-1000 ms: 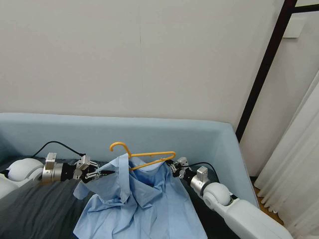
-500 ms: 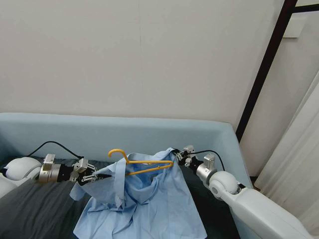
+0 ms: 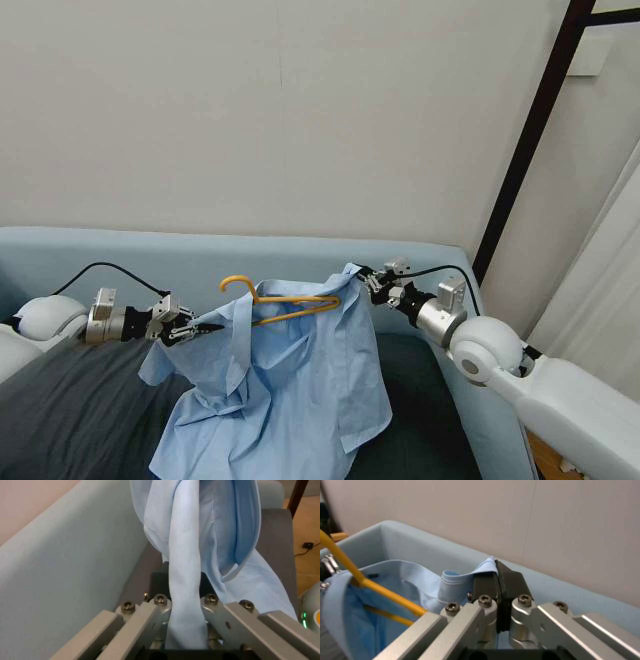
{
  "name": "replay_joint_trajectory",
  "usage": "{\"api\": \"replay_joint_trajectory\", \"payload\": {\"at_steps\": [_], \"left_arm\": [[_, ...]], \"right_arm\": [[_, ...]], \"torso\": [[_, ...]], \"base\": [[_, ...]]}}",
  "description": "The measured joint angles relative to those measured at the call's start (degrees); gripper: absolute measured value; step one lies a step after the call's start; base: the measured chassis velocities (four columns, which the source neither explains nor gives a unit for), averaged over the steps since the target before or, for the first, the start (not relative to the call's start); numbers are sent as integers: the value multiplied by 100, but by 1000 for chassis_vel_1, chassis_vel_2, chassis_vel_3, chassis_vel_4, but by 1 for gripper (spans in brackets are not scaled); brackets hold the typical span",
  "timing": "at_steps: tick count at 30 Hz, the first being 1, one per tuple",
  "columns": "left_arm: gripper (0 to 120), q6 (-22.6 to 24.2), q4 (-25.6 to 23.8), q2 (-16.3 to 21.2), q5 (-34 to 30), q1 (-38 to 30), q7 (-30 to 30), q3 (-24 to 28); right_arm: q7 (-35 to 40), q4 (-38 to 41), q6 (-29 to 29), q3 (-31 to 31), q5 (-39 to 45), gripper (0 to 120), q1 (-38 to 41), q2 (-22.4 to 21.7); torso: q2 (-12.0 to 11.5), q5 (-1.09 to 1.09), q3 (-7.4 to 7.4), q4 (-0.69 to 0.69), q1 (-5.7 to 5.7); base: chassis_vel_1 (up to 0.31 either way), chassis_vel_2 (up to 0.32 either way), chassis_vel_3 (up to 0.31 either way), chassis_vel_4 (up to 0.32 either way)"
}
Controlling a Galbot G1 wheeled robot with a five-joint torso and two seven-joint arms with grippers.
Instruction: Pick up the clothes from the sofa and hang them on the clothes hanger.
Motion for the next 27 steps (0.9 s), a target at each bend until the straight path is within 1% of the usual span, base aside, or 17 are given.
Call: {"api": "replay_joint_trajectory", "payload": {"at_steps": [4, 7, 11, 15, 18, 24, 27], "left_arm": [[2, 15, 0, -15, -37, -59, -123, 6], [2, 35, -22, -1, -170, -80, -159, -6], [2, 45, -66, 95, -280, -64, -143, -53], [2, 46, -63, 133, -229, 14, -154, -125], [2, 46, -14, 161, -80, 124, -182, -182], [2, 42, -14, 182, 10, 179, -217, -197], [2, 41, -46, 151, 46, 185, -382, -197]], "right_arm": [[34, 263, -76, 42, 21, 0, -74, -119], [50, 309, -105, 74, -63, 0, -181, -156], [226, 11, -134, 62, -246, 0, -235, -108], [306, -115, -134, 62, -238, 0, -179, -51], [439, 94, -166, 90, -36, 0, -81, -20], [574, 379, -210, 114, 217, 0, 69, -38], [630, 693, -232, 151, 407, 0, 108, -128]], "torso": [[0, 0, 0, -1, 0], [0, -1, 0, -1, 0], [0, 1, 0, 0, 0], [0, 0, 0, 0, 1], [0, -1, 0, 0, 0], [0, -1, 0, 1, 0], [0, -1, 0, -1, 0]], "base": [[0, 0, 0, 0], [0, 0, 0, 0], [0, 0, 0, 0], [0, 0, 0, 0], [0, 0, 0, 0], [0, 0, 0, 0], [0, 0, 0, 0]]}}
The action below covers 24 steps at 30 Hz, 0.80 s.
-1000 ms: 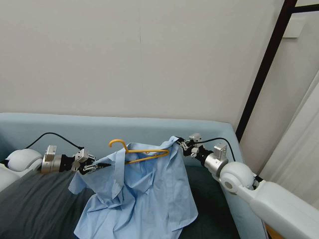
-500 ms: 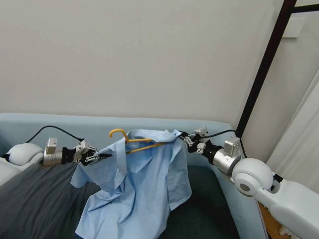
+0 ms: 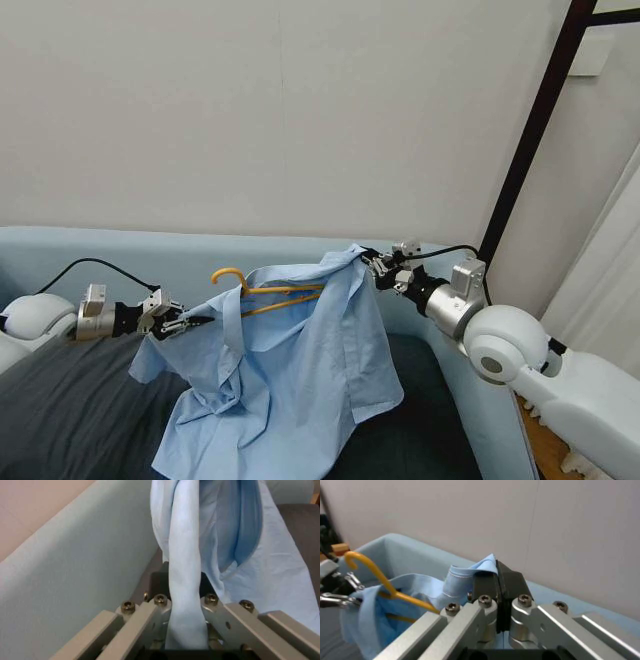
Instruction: Pick up the clothes from the sofa and hang them on the clothes hanger.
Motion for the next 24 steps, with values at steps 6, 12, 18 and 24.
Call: {"api": "replay_joint_trajectory", "payload": {"at_steps": [6, 12, 18, 24], "left_arm": [[2, 77, -182, -69, -111, -65, -166, 61], [2, 242, -373, -111, -566, -435, -232, 294], [2, 400, -562, -113, -1174, -1024, -230, 728], [2, 505, -633, -138, -1660, -1525, -82, 1169]], "right_arm": [[78, 547, -8, 12, 123, 0, -87, -89], [47, 928, -5, -54, 83, 0, -259, -213], [-363, 1086, 296, -34, -980, 0, -1044, -361], [-574, 931, 564, -27, -2042, 0, -1804, -294]], "torso": [[0, 0, 0, 1, 0], [0, 1, 0, 0, 0], [0, 1, 0, 0, 0], [0, 1, 0, 0, 0]], "base": [[0, 0, 0, 0], [0, 0, 0, 0], [0, 0, 0, 0], [0, 0, 0, 0]]}}
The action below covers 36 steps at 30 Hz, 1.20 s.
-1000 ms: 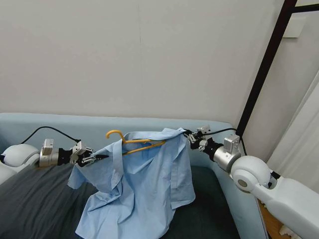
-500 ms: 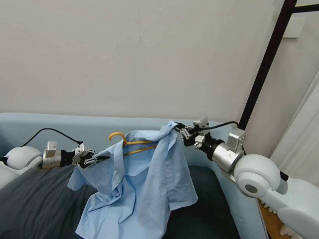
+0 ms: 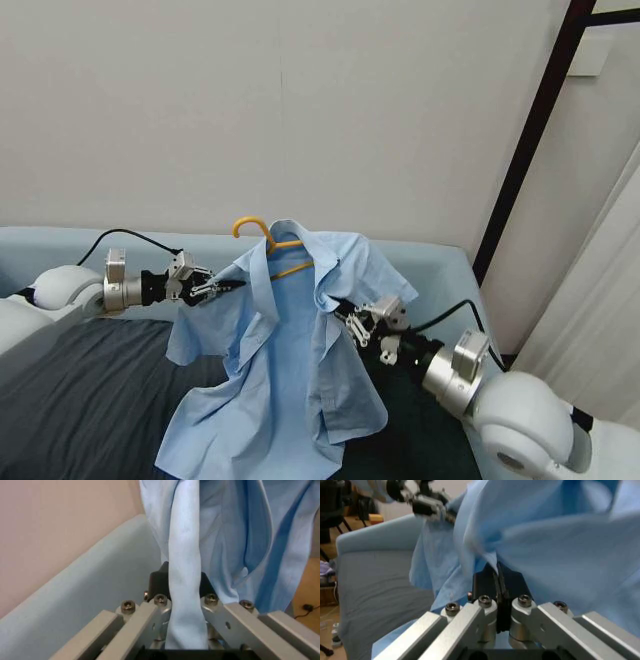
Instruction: Pick up the clothes from the sofa and hang them on the clothes hanger.
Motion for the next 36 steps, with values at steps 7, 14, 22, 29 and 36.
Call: {"api": "replay_joint_trajectory", "payload": {"at_steps": [7, 14, 22, 29, 36], "left_arm": [[2, 262, -35, -17, -722, -718, 330, 858], [2, 333, 255, -261, -405, -1377, 920, 1578], [2, 343, 716, -751, -323, -1852, 1054, 1932], [2, 359, 972, -1094, -485, -2226, 1094, 2261], [2, 372, 1097, -1201, -597, -2457, 1134, 2431]], "right_arm": [[-76, -492, 243, -222, -465, 0, -96, 230], [-317, -647, 502, -397, -1214, 0, -220, 318], [-457, -583, 586, -593, -1828, 0, -33, 265], [-513, -732, 626, -958, -2372, 0, 213, 212], [-589, -888, 712, -1102, -2699, 0, 272, 214]], "torso": [[0, -1, 0, 3, 0], [0, -2, 0, 1, 0], [0, 0, 1, 0, 0], [0, 0, 1, 0, 1], [0, 0, 1, 1, 1]], "base": [[0, 0, 0, 0], [0, 0, 0, 0], [0, 0, 0, 0], [0, 0, 0, 0], [0, 0, 0, 0]]}}
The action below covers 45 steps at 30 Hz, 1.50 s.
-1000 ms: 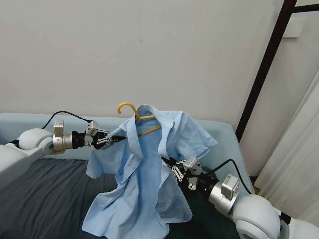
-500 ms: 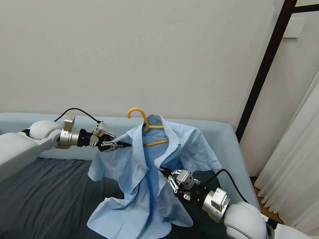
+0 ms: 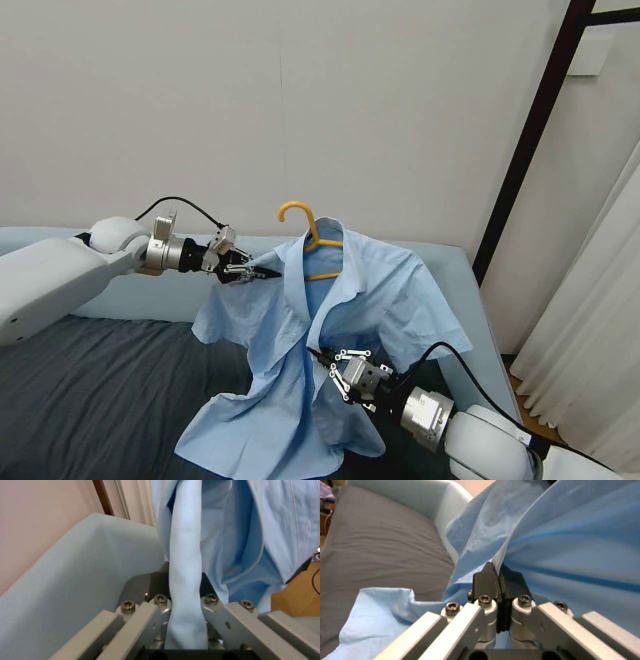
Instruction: Pick up the clothes from the sofa and hang them on the clothes hanger.
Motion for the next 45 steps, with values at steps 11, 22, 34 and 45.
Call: {"api": "replay_joint_trajectory", "payload": {"at_steps": [11, 22, 34, 45], "left_arm": [[2, 35, 29, -75, -162, -174, 47, 163], [2, -104, 334, -277, -68, -422, 332, 402], [2, -428, 899, -466, 241, -413, 605, 172], [2, -513, 1007, -446, 703, -262, 980, -67]], "right_arm": [[-14, -259, 97, -123, -351, 0, 37, 108], [120, -277, 41, -196, -174, 7, 120, 169], [-309, 77, 105, 1274, -3, 50, -1580, -802], [-35, 921, -289, 2924, 2191, 85, -1962, -1585]], "torso": [[0, -1, 0, 0, 0], [0, 0, 0, 1, 0], [0, 3, -1, -2, 0], [0, -2, -1, 2, 0]], "base": [[0, 0, 0, 0], [0, 0, 0, 0], [0, 0, 0, 0], [0, 0, 0, 0]]}}
